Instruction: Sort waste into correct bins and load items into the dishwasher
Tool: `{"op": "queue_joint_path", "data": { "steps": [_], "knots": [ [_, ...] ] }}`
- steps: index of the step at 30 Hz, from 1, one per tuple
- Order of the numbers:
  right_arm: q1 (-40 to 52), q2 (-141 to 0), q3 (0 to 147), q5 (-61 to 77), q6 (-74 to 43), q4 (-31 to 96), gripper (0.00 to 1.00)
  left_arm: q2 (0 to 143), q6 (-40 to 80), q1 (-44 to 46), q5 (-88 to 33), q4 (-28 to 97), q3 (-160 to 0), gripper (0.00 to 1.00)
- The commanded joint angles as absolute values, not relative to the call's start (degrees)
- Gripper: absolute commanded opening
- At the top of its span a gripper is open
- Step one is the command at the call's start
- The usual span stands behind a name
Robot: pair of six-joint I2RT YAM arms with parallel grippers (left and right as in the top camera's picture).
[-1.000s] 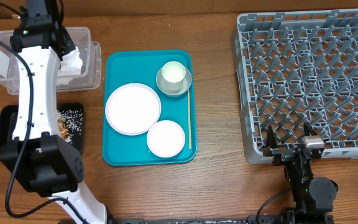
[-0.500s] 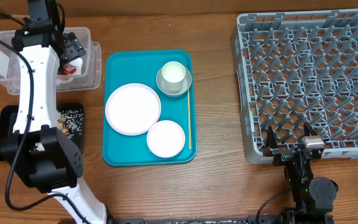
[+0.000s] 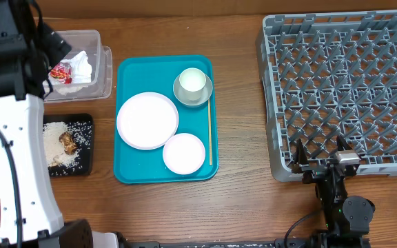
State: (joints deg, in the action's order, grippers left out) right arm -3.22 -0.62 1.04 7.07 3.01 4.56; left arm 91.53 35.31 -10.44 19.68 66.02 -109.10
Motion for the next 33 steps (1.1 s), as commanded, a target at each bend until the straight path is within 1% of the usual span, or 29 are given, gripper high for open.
{"op": "queue_joint_path", "data": {
  "steps": [1,6,10,26,28,30,32,33],
  "knots": [
    [-3.0,-0.2,0.5,6.9,2.8,4.3,1.0,91.1,39.9,-14.1,29.4,70.5,-109.0,1.0],
    [-3.0,-0.2,0.5,6.9,2.8,4.3,1.0,91.5,41.4,-20.3,26.3,75.5,-109.0,1.0],
    [-3.0,-0.2,0.5,6.9,2.8,4.2,1.0,91.5,41.1,-22.7,24.1,77.0,-109.0,1.0],
    [-3.0,-0.2,0.5,7.9,2.8,3.5,1.0,91.5,41.2,-22.9,24.1,77.7,-109.0,1.0],
    [-2.9,-0.2,0.5,13.1,2.8,1.5,1.0,91.5,41.2,-22.9,24.1,77.7,-109.0,1.0],
    [-2.9,-0.2,0.5,24.5,2.8,-2.1,1.0,91.5,41.2,-22.9,24.1,77.7,-109.0,1.0],
    [-2.9,-0.2,0.5,40.3,2.8,-7.5,1.0,91.5,41.2,-22.9,24.1,77.7,-109.0,1.0],
    [-2.9,-0.2,0.5,50.5,2.8,-11.6,1.0,91.5,41.2,-22.9,24.1,77.7,-109.0,1.0]
  ]
}}
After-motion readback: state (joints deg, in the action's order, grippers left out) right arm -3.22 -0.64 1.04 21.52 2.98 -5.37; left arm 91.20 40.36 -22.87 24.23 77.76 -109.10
